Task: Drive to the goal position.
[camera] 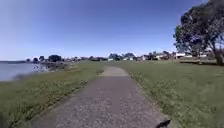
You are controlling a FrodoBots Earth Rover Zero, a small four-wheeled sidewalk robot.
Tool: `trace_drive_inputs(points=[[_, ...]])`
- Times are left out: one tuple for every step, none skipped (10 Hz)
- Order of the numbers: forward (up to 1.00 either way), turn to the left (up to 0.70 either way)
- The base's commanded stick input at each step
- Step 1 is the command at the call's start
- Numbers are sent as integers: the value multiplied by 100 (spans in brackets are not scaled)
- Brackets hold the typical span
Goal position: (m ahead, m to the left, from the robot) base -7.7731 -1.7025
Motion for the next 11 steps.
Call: trace_drive_inputs(points=[[70, 0], [70, 0], [70, 0], [70, 0], [70, 0], [70, 0], [70, 0], [70, 0], [70, 0], [70, 0], [70, 0]])
